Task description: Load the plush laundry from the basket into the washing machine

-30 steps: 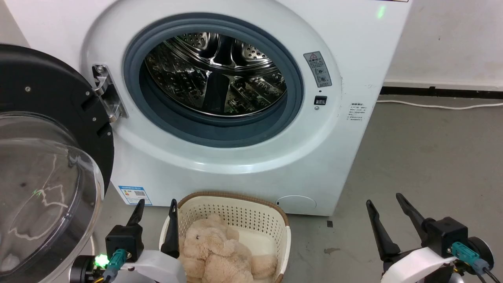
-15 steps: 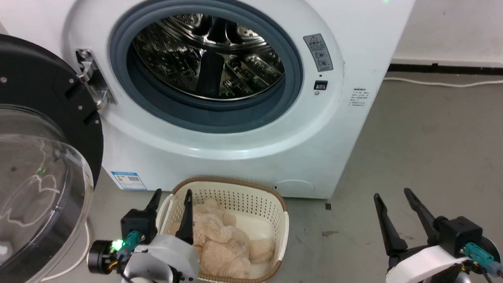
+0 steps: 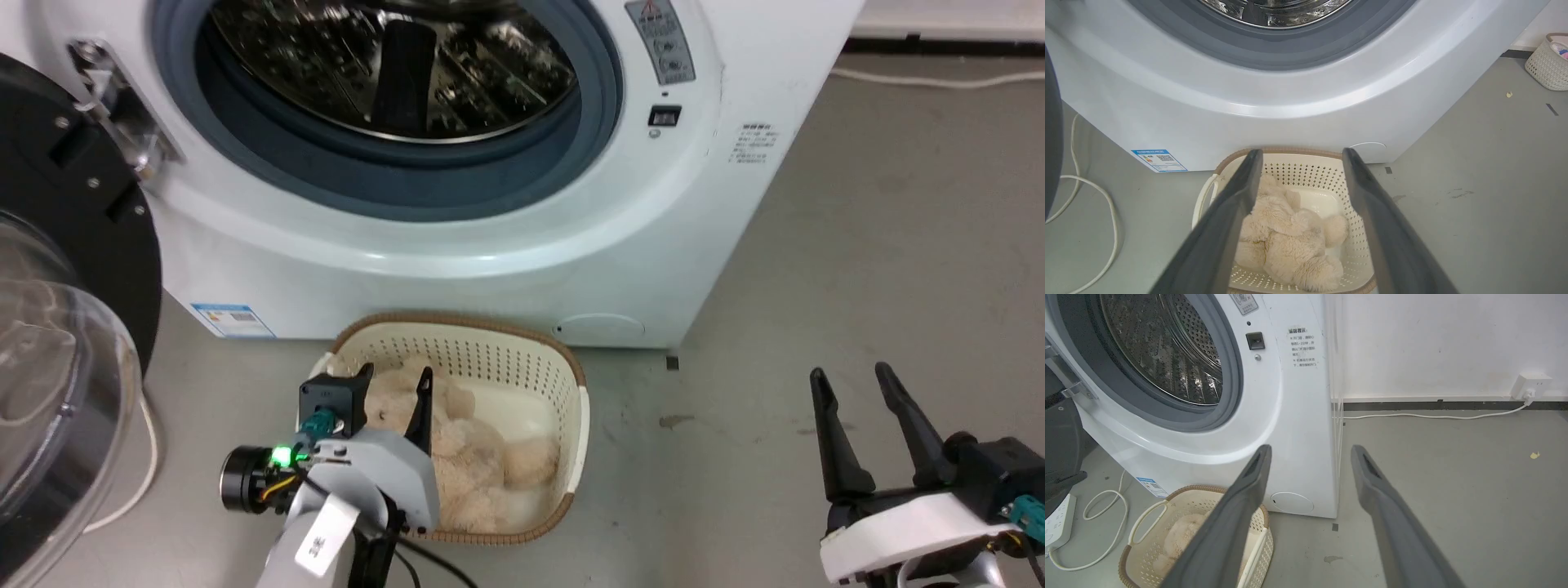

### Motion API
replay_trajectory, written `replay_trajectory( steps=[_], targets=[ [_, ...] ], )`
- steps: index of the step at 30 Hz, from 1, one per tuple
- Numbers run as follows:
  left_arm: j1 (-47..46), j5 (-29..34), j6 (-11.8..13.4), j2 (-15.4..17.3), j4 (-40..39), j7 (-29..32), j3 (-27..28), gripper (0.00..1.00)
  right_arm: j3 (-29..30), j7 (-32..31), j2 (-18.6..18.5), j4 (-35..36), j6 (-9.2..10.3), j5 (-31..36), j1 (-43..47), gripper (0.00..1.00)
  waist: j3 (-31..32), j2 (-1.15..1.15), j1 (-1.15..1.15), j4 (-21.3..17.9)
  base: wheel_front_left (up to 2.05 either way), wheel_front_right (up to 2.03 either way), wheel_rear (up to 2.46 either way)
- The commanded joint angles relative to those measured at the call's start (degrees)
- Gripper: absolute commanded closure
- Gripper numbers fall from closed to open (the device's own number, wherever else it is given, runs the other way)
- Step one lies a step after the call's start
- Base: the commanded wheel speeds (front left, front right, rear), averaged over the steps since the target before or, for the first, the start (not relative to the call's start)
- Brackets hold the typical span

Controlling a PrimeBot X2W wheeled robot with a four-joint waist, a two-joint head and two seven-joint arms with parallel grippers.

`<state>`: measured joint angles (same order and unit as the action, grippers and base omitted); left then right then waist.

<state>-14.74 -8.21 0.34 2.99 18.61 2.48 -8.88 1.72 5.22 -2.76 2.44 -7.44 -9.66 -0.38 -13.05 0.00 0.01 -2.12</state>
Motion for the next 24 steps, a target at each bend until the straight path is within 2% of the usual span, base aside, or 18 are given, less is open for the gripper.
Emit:
replay_trajectory(
  steps=[1, 13, 24],
  targets=[
    [-2.0, -0.6, 0.1, 0.3, 1.5, 0.4, -0.6, 0.00, 0.2, 0.5, 0.0, 0.5, -0.02, -0.9, -1.1, 0.00, -1.9, 0.00, -0.01, -0.5, 0.00, 0.00, 0.00],
    [-10.4, -2.0, 1.4, 1.5, 10.6, 5.0, -3.6, 0.00, 0.7, 2.0, -0.1, 3.2, -0.02, -4.5, -2.6, 0.00, -10.3, 0.00, -0.01, -1.9, 0.00, 0.00, 0.00],
    [-16.4, -4.1, 2.9, 2.7, 17.1, 6.5, -5.2, 0.00, 1.0, 3.2, -0.1, 6.3, -0.03, -7.1, -3.0, 0.00, -17.9, 0.00, -0.01, -2.5, 0.00, 0.00, 0.00]
  ],
)
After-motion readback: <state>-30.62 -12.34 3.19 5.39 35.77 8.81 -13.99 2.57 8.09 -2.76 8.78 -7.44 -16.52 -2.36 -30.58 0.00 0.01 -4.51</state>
